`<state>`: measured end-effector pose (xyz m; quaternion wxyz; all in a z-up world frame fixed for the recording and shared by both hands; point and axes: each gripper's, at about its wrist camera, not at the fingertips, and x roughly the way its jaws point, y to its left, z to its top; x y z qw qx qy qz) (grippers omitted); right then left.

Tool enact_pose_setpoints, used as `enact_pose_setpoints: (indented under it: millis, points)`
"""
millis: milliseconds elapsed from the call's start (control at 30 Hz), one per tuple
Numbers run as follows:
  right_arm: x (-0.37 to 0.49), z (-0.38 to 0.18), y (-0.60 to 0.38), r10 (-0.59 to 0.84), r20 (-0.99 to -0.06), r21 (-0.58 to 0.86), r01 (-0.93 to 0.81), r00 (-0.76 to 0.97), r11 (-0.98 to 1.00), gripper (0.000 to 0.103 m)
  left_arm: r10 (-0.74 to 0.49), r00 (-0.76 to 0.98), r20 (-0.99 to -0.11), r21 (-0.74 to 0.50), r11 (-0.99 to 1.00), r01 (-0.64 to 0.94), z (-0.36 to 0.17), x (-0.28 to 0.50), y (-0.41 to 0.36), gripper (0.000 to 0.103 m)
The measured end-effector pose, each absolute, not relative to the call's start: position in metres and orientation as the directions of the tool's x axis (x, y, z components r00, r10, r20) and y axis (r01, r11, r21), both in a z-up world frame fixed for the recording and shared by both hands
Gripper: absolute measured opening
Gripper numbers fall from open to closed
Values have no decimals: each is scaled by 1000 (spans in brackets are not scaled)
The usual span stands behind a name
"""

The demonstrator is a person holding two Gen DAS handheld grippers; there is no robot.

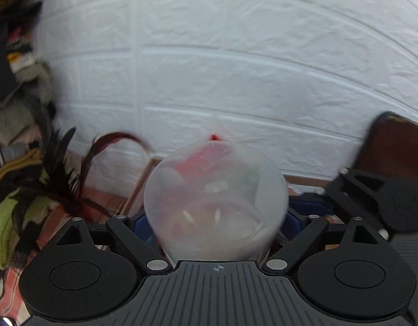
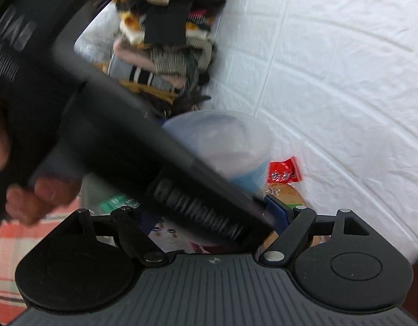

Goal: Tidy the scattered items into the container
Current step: 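Lift the tub with the left tool and lower it into the cardboard box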

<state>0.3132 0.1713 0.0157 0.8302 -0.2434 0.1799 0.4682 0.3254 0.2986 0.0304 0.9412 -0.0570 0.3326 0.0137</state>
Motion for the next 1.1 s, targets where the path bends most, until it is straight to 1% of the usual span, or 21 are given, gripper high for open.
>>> enact_pose_setpoints:
  millis: [67,167,267,433,500,567,633,700,800,933,1000,1033,1067,1100]
  points:
    - [315,8,170,696,-509,-246,-861,506,445,95,-14,778,-629,-114,991,-74,25,323,312,95]
    - [321,5,160,714,-500,-190,-866,491,463,95,-9,785,-619,-127,988,-89,23,312,324,95]
    - [320,3,157,713,-499,-179,-864,492,471,94,-15,797,-604,-138,987,-86,27,303,329,95]
    - [317,6,161,711,-501,-168,-861,493,479,92,-6,781,-624,-109,991,-79,26,311,321,95]
    - [318,8,168,696,-503,-179,-850,512,496,90,-28,775,-631,-128,989,-69,23,324,317,95]
    - [320,8,171,671,-508,-197,-831,540,520,90,-63,775,-629,-178,982,-64,21,337,313,95]
    - [321,8,175,646,-512,-214,-812,566,542,90,-70,769,-635,-195,978,-73,20,344,309,96]
    - [324,8,172,635,-519,-210,-805,572,554,90,-57,769,-636,-173,983,-69,22,341,306,96]
    - [327,7,165,636,-519,-189,-802,571,566,90,-22,795,-606,-118,991,-63,30,321,309,97]
    - [330,3,164,638,-527,-147,-800,562,582,90,-23,792,-610,-128,989,-70,34,311,319,99]
    - [328,5,164,641,-525,-142,-801,559,582,90,-25,790,-612,-135,988,-73,36,306,324,98]
    - [326,6,164,643,-524,-142,-801,559,581,88,-26,789,-614,-138,988,-75,37,304,327,94]
    - [326,6,164,644,-527,-138,-804,554,579,84,-27,788,-615,-141,987,-76,38,301,330,88]
    - [326,7,164,645,-532,-133,-807,548,576,82,-28,787,-617,-144,986,-78,39,299,332,85]
